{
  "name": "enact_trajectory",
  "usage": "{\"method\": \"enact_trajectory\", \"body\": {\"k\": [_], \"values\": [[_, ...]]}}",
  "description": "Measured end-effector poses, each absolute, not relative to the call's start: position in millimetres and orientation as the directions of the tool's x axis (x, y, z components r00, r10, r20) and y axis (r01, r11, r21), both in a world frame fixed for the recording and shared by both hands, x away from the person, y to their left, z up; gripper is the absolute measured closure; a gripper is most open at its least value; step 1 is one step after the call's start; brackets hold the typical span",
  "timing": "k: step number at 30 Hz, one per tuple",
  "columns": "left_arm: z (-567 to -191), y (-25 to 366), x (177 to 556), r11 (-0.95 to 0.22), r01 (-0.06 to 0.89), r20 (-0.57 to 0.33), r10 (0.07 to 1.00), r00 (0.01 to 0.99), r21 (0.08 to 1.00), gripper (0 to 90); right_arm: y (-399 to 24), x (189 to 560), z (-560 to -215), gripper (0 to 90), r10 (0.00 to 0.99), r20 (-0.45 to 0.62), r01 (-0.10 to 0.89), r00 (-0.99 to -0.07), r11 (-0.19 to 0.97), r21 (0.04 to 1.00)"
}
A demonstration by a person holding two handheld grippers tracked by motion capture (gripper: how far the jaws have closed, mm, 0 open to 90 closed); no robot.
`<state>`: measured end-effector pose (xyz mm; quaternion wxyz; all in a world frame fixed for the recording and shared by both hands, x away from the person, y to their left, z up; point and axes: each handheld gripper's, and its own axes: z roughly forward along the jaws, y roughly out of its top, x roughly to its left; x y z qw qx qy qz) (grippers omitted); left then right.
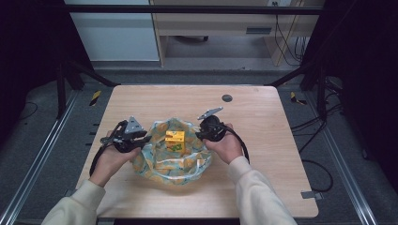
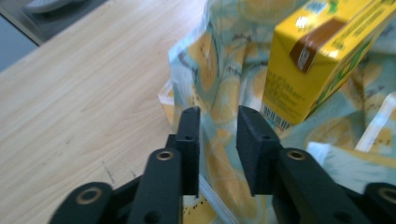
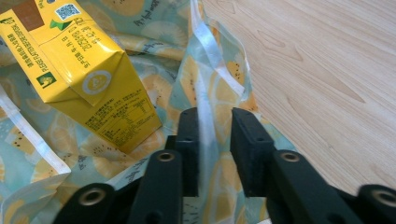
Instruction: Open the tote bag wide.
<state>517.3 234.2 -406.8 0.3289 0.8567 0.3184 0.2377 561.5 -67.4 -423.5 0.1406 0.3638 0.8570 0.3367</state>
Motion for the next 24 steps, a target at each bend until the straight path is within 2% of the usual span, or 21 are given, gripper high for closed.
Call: {"method": "enact_trajectory", "body": {"k": [4, 6, 7, 8, 12, 18, 24], "values": [[-398.2, 235.3, 518.3, -0.581, 0.381, 0.207, 0.703, 0.681, 0.72, 64.5, -68.1, 560.9, -421.6, 61.9, 0.729, 0.006, 0.531, -0.685, 0.493, 0.689], [-395.8, 235.6, 521.6, -0.567, 0.385, 0.199, 0.713, 0.673, 0.729, 61.9, -68.9, 559.2, -418.5, 53.0, 0.736, 0.004, 0.531, -0.677, 0.484, 0.696], [-395.8, 235.6, 521.6, -0.567, 0.385, 0.199, 0.713, 0.673, 0.729, 61.3, -68.9, 559.2, -418.5, 53.0, 0.736, 0.004, 0.531, -0.677, 0.484, 0.696], [-394.2, 236.4, 525.2, -0.568, 0.384, 0.203, 0.714, 0.67, 0.728, 60.9, -68.9, 556.7, -414.0, 46.0, 0.738, -0.002, 0.526, -0.675, 0.484, 0.699], [-392.9, 236.8, 533.6, -0.566, 0.392, 0.197, 0.716, 0.669, 0.725, 58.5, -72.2, 545.2, -397.9, 40.4, 0.726, -0.009, 0.49, -0.688, 0.474, 0.731], [-395.2, 233.6, 540.1, -0.559, 0.403, 0.181, 0.719, 0.671, 0.725, 56.5, -74.9, 520.1, -381.0, 36.7, 0.705, -0.021, 0.455, -0.709, 0.48, 0.75], [-403.2, 225.3, 544.4, -0.585, 0.41, 0.182, 0.701, 0.69, 0.699, 52.5, -79.4, 473.3, -388.6, 32.0, 0.687, -0.008, 0.451, -0.727, 0.486, 0.748]]}}
